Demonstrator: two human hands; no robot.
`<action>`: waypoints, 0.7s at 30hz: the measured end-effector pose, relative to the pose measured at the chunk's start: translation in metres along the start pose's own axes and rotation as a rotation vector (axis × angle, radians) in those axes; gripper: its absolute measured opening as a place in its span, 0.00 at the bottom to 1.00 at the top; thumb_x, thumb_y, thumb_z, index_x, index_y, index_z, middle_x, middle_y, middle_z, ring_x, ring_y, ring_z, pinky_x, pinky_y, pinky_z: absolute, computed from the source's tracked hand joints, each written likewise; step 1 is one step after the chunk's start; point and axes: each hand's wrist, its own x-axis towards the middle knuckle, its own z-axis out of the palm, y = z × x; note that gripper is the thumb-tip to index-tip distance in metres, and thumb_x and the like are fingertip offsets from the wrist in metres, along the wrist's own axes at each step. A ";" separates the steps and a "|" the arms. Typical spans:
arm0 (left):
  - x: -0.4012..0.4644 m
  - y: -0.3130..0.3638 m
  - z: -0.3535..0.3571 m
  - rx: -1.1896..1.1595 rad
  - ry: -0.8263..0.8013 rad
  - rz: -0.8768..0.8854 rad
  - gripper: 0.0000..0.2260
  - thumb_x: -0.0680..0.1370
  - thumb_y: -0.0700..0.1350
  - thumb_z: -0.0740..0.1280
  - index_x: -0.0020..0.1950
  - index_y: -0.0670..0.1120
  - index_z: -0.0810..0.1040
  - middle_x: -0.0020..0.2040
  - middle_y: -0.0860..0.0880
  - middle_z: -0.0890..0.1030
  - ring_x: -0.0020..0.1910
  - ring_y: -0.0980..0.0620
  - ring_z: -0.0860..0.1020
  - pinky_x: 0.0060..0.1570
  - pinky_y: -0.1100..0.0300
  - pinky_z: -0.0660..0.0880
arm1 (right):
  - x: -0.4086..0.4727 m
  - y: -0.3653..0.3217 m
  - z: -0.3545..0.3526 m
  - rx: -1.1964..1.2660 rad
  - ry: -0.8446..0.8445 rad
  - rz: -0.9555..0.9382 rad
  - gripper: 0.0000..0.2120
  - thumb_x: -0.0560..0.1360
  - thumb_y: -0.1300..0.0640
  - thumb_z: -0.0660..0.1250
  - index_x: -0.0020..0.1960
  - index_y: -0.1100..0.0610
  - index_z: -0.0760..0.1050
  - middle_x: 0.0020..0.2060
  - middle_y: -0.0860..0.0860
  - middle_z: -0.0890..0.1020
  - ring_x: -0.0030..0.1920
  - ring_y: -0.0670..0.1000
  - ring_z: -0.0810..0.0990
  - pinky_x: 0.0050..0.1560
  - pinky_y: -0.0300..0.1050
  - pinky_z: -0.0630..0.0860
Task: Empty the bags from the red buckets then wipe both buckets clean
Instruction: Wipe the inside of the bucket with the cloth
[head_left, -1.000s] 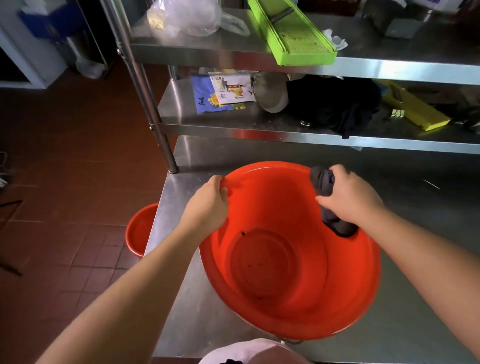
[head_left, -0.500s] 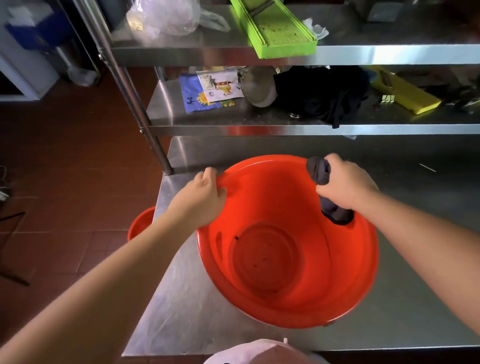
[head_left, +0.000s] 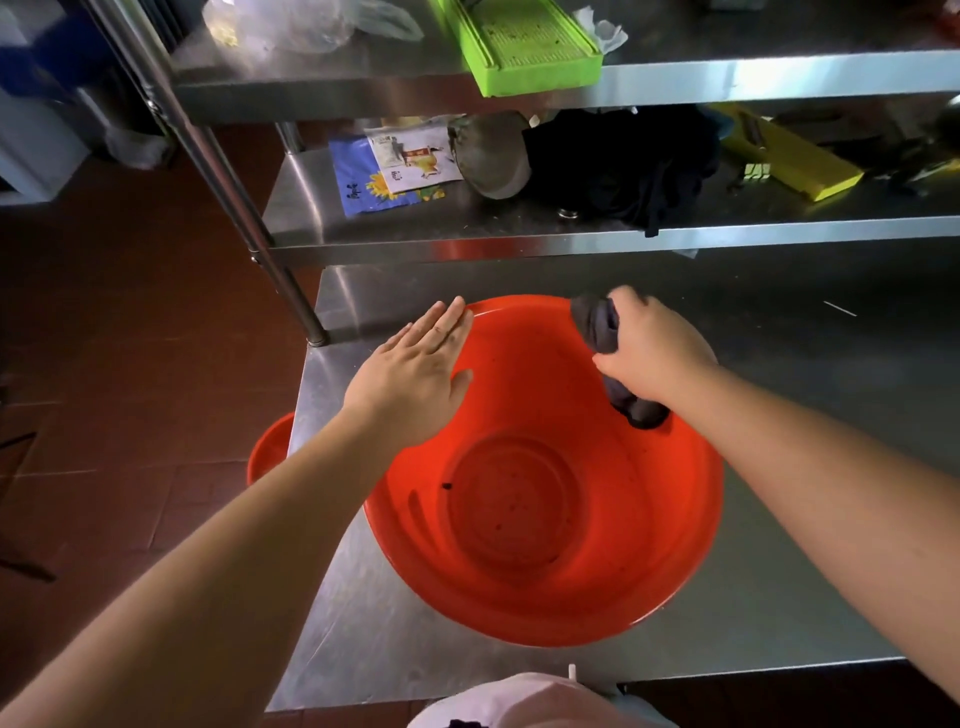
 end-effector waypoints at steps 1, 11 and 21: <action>-0.001 0.001 0.000 0.003 -0.001 -0.008 0.32 0.86 0.58 0.51 0.87 0.48 0.45 0.87 0.51 0.44 0.85 0.53 0.43 0.84 0.52 0.48 | -0.014 0.005 0.000 0.010 0.009 0.068 0.24 0.70 0.50 0.74 0.58 0.54 0.65 0.52 0.58 0.77 0.49 0.63 0.79 0.41 0.50 0.73; -0.001 0.003 0.001 -0.063 0.030 -0.041 0.33 0.85 0.59 0.55 0.87 0.50 0.48 0.86 0.54 0.47 0.85 0.55 0.46 0.83 0.50 0.55 | -0.097 0.032 0.005 0.153 -0.005 0.453 0.25 0.65 0.50 0.75 0.52 0.56 0.64 0.40 0.54 0.73 0.38 0.58 0.72 0.38 0.47 0.67; 0.000 0.008 -0.017 -0.044 0.028 0.073 0.35 0.83 0.63 0.59 0.86 0.48 0.57 0.87 0.51 0.53 0.86 0.51 0.49 0.83 0.53 0.50 | 0.008 0.029 -0.010 0.065 -0.032 0.028 0.25 0.65 0.51 0.73 0.58 0.50 0.66 0.49 0.54 0.77 0.45 0.61 0.78 0.40 0.49 0.70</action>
